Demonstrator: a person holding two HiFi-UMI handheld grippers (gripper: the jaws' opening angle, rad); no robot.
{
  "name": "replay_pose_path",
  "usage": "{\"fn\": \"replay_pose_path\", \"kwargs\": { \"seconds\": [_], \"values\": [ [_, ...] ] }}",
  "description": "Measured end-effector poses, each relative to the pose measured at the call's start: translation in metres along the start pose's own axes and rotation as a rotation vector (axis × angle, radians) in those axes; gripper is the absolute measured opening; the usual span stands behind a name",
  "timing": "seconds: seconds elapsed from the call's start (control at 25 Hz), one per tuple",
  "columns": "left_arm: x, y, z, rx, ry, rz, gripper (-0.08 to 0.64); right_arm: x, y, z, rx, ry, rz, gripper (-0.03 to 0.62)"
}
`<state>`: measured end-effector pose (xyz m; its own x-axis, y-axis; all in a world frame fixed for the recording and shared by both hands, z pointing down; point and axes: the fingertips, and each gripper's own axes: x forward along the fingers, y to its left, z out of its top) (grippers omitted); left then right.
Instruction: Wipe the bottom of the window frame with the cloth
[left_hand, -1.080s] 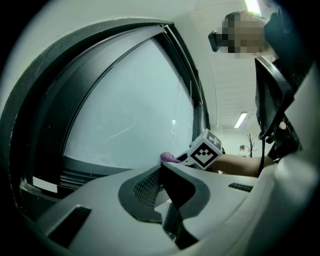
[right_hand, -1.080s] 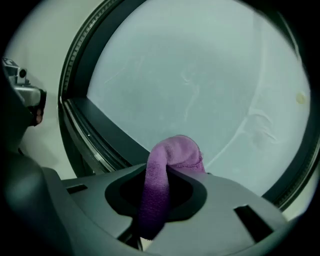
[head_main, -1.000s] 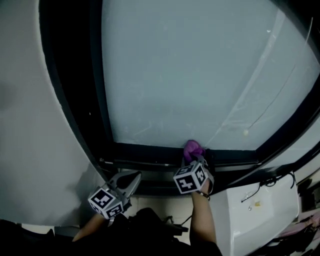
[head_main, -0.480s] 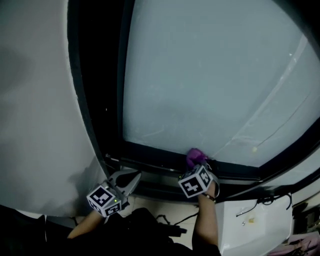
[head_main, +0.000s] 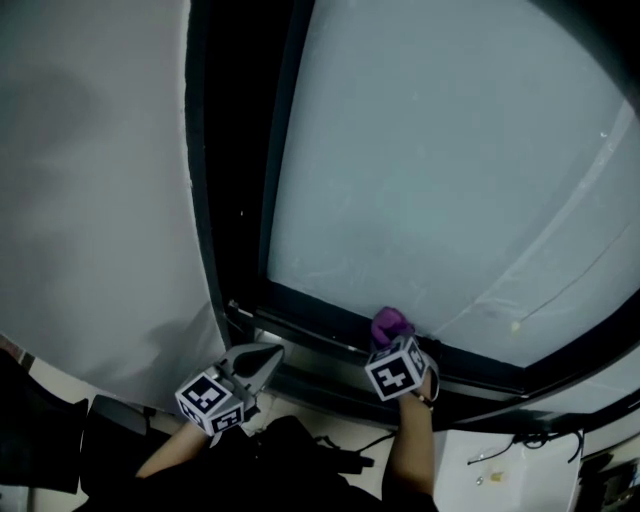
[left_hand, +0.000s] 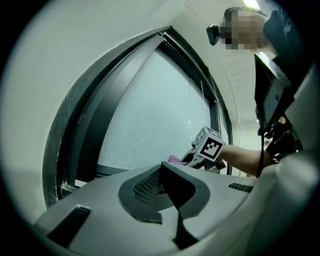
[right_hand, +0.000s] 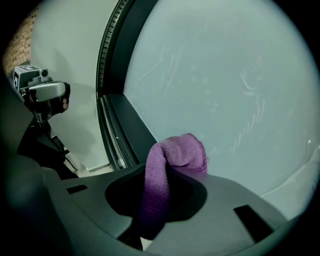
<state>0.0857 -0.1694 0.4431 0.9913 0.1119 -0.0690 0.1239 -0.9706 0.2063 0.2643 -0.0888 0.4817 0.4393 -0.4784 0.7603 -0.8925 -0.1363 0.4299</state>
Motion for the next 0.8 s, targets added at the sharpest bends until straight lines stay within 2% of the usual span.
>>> {"fn": "replay_pose_path", "kwargs": {
  "seconds": [0.12, 0.44, 0.8],
  "values": [
    [-0.005, -0.003, 0.002, 0.006, -0.001, 0.028, 0.001, 0.003, 0.010, 0.008, -0.013, -0.033, 0.054, 0.081],
    [-0.013, 0.003, 0.008, 0.047, -0.018, 0.088, 0.002, 0.006, 0.025, 0.031, -0.062, -0.085, 0.125, 0.081],
    [-0.031, 0.010, 0.005, 0.041, -0.019, 0.166, 0.002, 0.010, 0.046, 0.051, -0.146, -0.080, 0.205, 0.081]
  ]
}}
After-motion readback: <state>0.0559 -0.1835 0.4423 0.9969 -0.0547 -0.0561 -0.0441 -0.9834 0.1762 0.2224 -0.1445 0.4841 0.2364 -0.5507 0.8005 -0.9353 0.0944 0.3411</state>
